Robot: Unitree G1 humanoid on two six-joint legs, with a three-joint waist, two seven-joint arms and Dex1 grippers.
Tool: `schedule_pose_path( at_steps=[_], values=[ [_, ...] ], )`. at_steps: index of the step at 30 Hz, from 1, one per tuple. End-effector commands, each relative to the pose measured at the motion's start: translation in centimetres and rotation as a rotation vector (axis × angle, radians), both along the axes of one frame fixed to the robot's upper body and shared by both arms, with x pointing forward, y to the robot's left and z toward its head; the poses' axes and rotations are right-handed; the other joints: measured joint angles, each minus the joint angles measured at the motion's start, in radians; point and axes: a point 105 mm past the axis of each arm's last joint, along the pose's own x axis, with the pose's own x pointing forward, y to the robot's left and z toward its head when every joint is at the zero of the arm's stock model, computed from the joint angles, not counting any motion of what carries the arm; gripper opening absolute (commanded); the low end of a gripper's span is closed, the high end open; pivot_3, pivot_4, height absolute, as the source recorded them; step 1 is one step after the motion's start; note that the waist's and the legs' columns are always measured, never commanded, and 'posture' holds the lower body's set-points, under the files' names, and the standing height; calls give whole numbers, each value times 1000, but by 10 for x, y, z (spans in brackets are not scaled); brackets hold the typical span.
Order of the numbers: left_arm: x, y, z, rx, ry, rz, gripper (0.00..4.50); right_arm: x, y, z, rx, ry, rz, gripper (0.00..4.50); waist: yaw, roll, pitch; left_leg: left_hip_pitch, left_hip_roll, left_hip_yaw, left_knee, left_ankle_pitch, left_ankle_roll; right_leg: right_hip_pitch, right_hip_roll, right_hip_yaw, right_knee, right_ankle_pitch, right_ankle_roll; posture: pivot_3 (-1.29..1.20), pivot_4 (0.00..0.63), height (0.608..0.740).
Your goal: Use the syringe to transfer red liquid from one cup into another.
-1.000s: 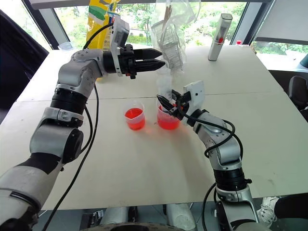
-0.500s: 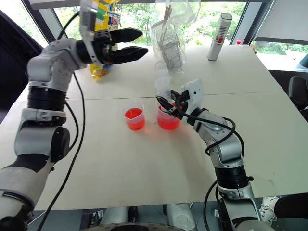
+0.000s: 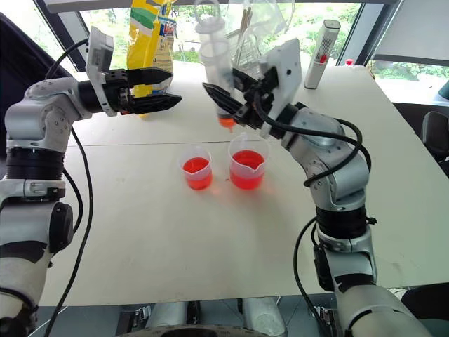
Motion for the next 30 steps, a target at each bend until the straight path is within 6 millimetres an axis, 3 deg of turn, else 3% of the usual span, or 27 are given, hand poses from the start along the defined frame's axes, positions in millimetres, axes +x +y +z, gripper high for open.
schedule_pose_path(
  at_steps=[1,8,15,23,29,30],
  values=[
    [-7,3,18,-13,-73,5,4443,-2,19,6,42,-10,79,1349,0,0,0,0,0,0,0,0,0,0,0,0,0,0,0,0,150,739],
    [-16,15,27,-8,-87,16,4443,9,46,-30,87,63,128,1349,0,0,0,0,0,0,0,0,0,0,0,0,0,0,0,0,150,739],
    [-33,17,39,-26,-68,-54,4443,13,52,-62,61,111,123,1349,0,-1,0,-1,0,0,0,0,0,0,-1,0,0,0,0,0,150,739],
    [-36,4,51,-106,-53,-127,4443,14,52,-67,43,109,116,1349,0,-1,0,-1,0,0,0,0,0,0,-1,-1,0,0,0,0,150,739],
    [-33,-10,44,-100,-30,-155,4443,14,53,-70,32,108,112,1349,-1,-1,0,0,0,-1,0,0,0,0,0,-1,1,0,0,0,150,739],
    [-32,-11,41,-88,-31,-153,4218,14,53,-69,32,107,111,1349,-1,-1,0,0,0,-1,0,0,0,0,0,-1,1,0,0,0,150,739]
  ],
)
